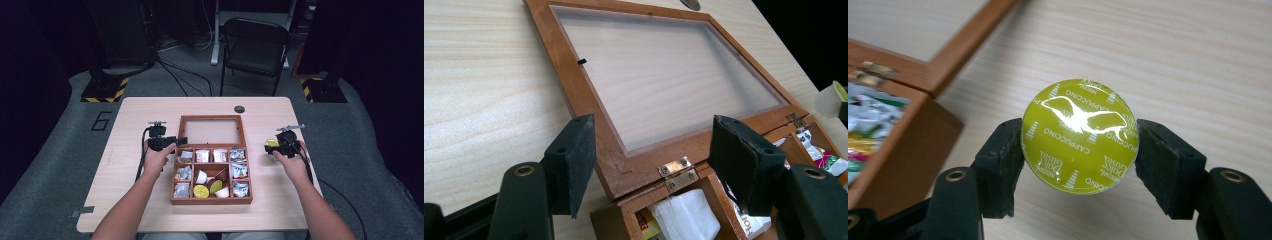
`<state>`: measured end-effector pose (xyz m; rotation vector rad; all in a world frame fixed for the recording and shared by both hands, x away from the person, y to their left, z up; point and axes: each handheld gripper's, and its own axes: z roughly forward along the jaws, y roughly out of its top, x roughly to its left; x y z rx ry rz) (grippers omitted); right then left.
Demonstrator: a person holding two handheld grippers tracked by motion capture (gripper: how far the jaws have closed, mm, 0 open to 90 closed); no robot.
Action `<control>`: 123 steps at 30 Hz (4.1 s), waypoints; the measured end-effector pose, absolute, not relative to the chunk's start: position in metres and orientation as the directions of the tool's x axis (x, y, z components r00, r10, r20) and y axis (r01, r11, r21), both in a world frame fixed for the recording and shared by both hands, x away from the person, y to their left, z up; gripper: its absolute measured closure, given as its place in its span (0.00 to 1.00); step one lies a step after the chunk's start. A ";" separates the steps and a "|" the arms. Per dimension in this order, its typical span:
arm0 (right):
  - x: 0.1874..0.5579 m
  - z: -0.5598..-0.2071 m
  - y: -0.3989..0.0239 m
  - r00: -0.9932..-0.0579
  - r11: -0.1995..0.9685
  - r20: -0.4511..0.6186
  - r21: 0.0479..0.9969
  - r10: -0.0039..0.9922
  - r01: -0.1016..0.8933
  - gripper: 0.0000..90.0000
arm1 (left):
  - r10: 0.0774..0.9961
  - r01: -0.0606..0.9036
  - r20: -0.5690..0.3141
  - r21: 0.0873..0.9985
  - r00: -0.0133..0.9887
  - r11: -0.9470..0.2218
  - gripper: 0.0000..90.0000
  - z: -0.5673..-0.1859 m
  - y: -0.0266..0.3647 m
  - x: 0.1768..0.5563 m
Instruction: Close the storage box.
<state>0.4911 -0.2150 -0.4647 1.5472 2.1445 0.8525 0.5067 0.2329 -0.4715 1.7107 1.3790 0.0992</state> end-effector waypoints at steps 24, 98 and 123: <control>0.496 -0.485 -0.245 -0.188 0.109 0.058 0.636 0.980 0.764 0.35 | 0.821 0.747 -0.444 0.664 0.359 0.033 0.39 -0.477 0.237 0.512; 0.541 -0.477 -0.121 -0.376 0.147 0.271 0.604 0.886 0.783 0.35 | 0.828 0.808 -0.467 0.588 0.311 0.028 0.34 -0.498 0.224 0.536; 0.554 -0.483 -0.118 -0.365 0.137 0.311 0.567 0.877 0.812 0.27 | 0.804 0.816 -0.507 0.576 0.311 0.047 0.30 -0.503 0.222 0.541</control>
